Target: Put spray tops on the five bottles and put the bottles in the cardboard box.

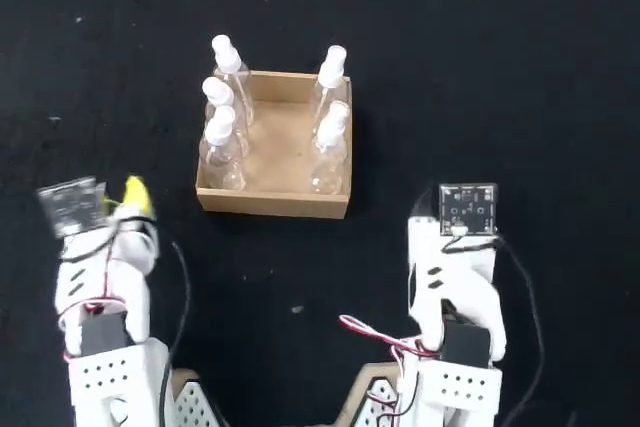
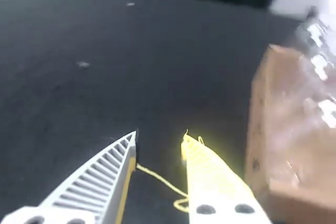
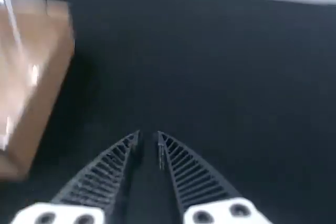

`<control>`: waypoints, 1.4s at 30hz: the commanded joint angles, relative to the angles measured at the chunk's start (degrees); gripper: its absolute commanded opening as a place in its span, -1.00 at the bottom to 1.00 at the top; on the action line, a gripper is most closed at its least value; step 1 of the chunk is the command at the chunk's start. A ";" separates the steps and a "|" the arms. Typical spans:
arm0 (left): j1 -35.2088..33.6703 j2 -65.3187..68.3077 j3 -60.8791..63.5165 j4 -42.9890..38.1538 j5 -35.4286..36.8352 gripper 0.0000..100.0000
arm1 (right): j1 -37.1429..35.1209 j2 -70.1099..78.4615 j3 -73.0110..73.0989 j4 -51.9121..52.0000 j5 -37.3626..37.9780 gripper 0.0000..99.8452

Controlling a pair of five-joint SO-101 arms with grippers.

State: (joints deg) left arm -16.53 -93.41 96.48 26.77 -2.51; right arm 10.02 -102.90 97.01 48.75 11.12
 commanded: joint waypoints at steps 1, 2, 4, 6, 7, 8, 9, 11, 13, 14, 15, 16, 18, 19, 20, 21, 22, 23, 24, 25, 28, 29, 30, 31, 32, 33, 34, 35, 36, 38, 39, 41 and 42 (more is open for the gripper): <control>5.05 -0.62 1.36 0.35 -5.36 -0.94 | 1.23 -4.00 -0.57 10.73 0.09 -0.98; 5.32 -0.62 1.36 0.88 -5.89 -0.94 | 1.14 -3.91 -0.48 14.15 0.09 -0.98; 5.58 -1.05 1.36 1.93 -6.42 -0.93 | 1.05 -4.00 -0.48 22.77 0.09 -0.98; 5.67 -1.14 1.36 1.93 -6.42 -0.93 | 0.97 -4.18 -0.57 24.79 -0.18 -0.98; 5.49 -1.14 1.36 2.02 -6.42 -0.93 | 0.88 -4.53 -0.48 24.18 -0.09 -0.98; 5.14 -0.79 1.36 2.46 -6.42 -0.93 | 0.88 -4.79 -0.48 24.53 0.00 -0.98; 5.05 -0.62 1.36 3.52 -6.33 -0.94 | 0.88 -4.70 -0.48 25.49 0.00 -0.98; 5.05 -1.14 1.36 9.05 -6.33 -0.94 | 0.88 -4.97 -0.48 25.76 0.00 -0.98; 5.32 -0.79 1.36 17.93 -6.24 -0.94 | 0.88 -4.97 -0.48 25.76 -0.09 -0.98; 5.49 -0.70 1.36 23.38 -6.15 -0.94 | 0.88 -4.97 -0.48 25.76 -0.09 -0.98; 5.49 -0.79 1.36 29.80 -6.15 -0.94 | 0.88 -4.97 -0.48 25.76 -0.09 -0.98; 5.49 -1.23 1.10 35.69 -6.42 -0.94 | 0.88 -4.97 -0.48 25.76 -0.09 -0.98; 5.41 -2.02 -0.40 42.73 -6.42 -0.94 | 0.88 -4.97 -0.48 25.76 -0.09 -0.98; 5.32 -2.73 -0.40 42.55 -6.42 -0.94 | 0.88 -4.97 -0.48 25.76 -0.09 -0.98; 5.32 -3.60 0.40 42.02 -6.42 -0.94 | 0.88 -4.97 -0.48 25.76 -0.09 -0.98; 5.32 -4.75 0.66 42.02 -6.42 -0.94 | 0.88 -4.97 -0.48 25.76 -0.09 -0.98; 5.32 -5.98 0.84 42.20 -6.42 -0.94 | 0.88 -4.97 -0.48 25.76 -0.09 -0.98; 5.32 -7.30 1.10 42.29 -6.15 -0.94 | 0.88 -4.97 -0.48 25.76 -0.09 -0.98; 5.32 -8.09 1.10 42.29 -6.15 -0.94 | 0.88 -4.97 -0.48 25.76 -0.09 -0.98; 5.32 -9.32 1.01 42.55 -6.15 -0.94 | 0.88 -4.97 -0.48 25.76 -0.09 -0.98; 5.32 -10.99 0.92 45.80 -6.07 -0.94 | 0.88 -4.97 -0.48 25.76 -0.09 -0.98; 5.32 -11.08 0.92 46.42 -6.15 -0.94 | 0.88 -4.97 -0.48 25.76 -0.09 -0.98; 5.32 -11.08 0.92 46.15 -6.24 -0.94 | 0.88 -4.97 -0.48 25.76 -0.09 -0.98; 5.32 -11.08 0.92 46.07 -6.07 -0.94 | 0.88 -4.97 -0.48 25.76 -0.09 -0.98; 5.32 -11.08 0.92 46.07 -6.07 -0.94 | 0.88 -4.97 -0.48 25.76 -0.09 -0.98; 5.32 -11.08 0.92 46.07 -6.07 -0.94 | 0.88 -4.97 -0.48 25.76 -0.09 -0.98; 5.32 -11.08 0.92 46.07 -6.07 -0.94 | 0.88 -4.97 -0.48 25.76 -0.09 -0.98; 5.32 -11.08 0.92 46.15 -6.07 -0.94 | 0.88 -4.97 -0.48 25.76 -0.09 -0.98; 5.32 -11.08 0.92 46.15 -6.07 -0.94 | 0.88 -4.97 -0.48 25.76 -0.09 -0.98; 5.32 -11.08 0.92 46.15 -6.07 -0.94 | 0.88 -4.97 -0.48 25.76 -0.09 -0.98; 5.32 -11.08 0.92 46.15 -6.07 -0.94 | 0.88 -4.97 -0.48 25.76 -0.09 -0.98; 5.32 -11.08 0.92 46.15 -6.07 -0.94 | 0.88 -4.97 -0.48 25.76 -0.09 -0.98; 5.32 -11.08 0.92 46.15 -6.07 -0.94 | 0.88 -4.97 -0.48 25.76 -0.09 -0.98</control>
